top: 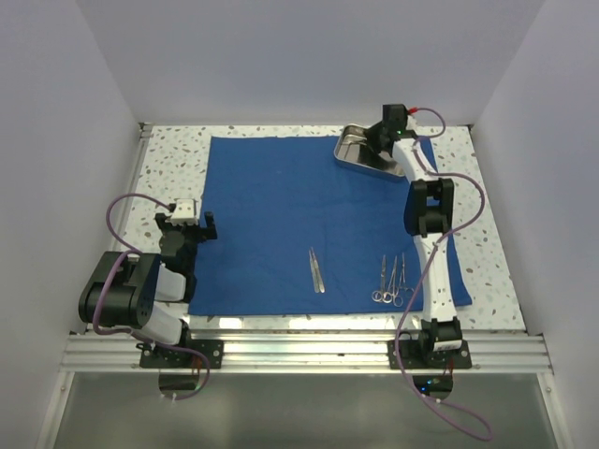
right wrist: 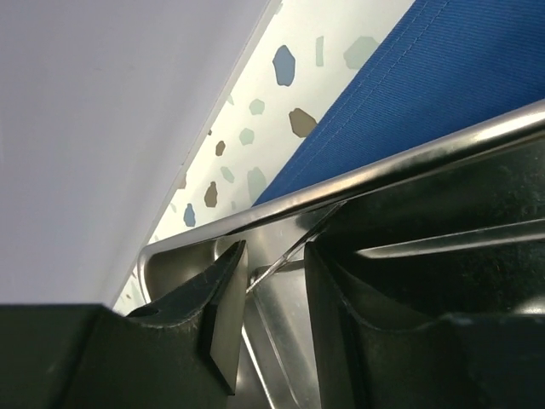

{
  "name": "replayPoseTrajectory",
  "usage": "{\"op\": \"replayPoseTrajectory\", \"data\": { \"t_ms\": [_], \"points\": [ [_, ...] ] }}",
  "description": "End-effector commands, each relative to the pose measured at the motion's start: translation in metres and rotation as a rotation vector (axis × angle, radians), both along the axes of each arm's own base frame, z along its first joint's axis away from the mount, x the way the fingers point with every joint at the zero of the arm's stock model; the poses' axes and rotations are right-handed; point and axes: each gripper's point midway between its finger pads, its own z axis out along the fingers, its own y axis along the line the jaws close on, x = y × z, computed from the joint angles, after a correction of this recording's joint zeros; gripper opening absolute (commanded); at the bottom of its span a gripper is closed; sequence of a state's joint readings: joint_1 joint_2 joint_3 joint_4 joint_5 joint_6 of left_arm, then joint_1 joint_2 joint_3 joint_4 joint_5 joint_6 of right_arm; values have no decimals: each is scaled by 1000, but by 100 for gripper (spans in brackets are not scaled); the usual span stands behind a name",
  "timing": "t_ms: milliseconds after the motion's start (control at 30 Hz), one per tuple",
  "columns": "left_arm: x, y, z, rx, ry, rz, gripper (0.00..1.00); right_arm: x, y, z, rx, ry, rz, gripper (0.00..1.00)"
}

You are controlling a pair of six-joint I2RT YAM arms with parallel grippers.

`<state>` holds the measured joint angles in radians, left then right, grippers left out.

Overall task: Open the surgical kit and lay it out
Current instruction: Pick up the medical item from the container.

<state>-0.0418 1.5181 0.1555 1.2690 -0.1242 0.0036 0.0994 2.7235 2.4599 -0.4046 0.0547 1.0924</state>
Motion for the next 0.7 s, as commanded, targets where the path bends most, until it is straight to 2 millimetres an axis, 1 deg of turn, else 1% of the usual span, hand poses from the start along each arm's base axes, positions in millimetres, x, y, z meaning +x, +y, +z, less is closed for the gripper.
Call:
{"op": "replayPoseTrajectory", "data": {
  "t_ms": [0, 33, 100, 133, 200, 233, 367, 500, 567, 600, 633, 667],
  "points": [
    [8, 2, 27, 5, -94, 8, 100, -44, -19, -71, -144, 245, -31, 34],
    [8, 1, 26, 5, -93, 5, 100, -47, -21, -76, -160, 263, -29, 32],
    [8, 1, 27, 5, -94, 6, 100, -53, -23, -88, -180, 301, -24, 21],
    [8, 1, 27, 6, -97, 6, 100, -56, -24, -91, -185, 315, -26, 19],
    [8, 1, 27, 6, -97, 6, 100, -54, -25, -92, -191, 312, -23, 11],
    [8, 1, 27, 6, -97, 6, 100, -55, -26, -95, -198, 319, -28, 9],
    [8, 1, 27, 6, -97, 5, 100, -50, -28, -94, -214, 302, -19, 0],
    [8, 2, 28, 5, -104, 6, 100, -50, -29, -95, -221, 300, -11, 0],
    [8, 2, 28, 6, -105, 8, 100, -48, -29, -89, -223, 285, -7, 0],
    [8, 2, 28, 6, -106, 8, 100, -49, -31, -89, -228, 286, -3, 0],
    [8, 2, 29, 6, -108, 8, 100, -44, -32, -82, -225, 259, -6, 0],
    [8, 1, 30, 6, -110, 6, 100, -43, -34, -74, -226, 246, -6, 0]
  ]
}}
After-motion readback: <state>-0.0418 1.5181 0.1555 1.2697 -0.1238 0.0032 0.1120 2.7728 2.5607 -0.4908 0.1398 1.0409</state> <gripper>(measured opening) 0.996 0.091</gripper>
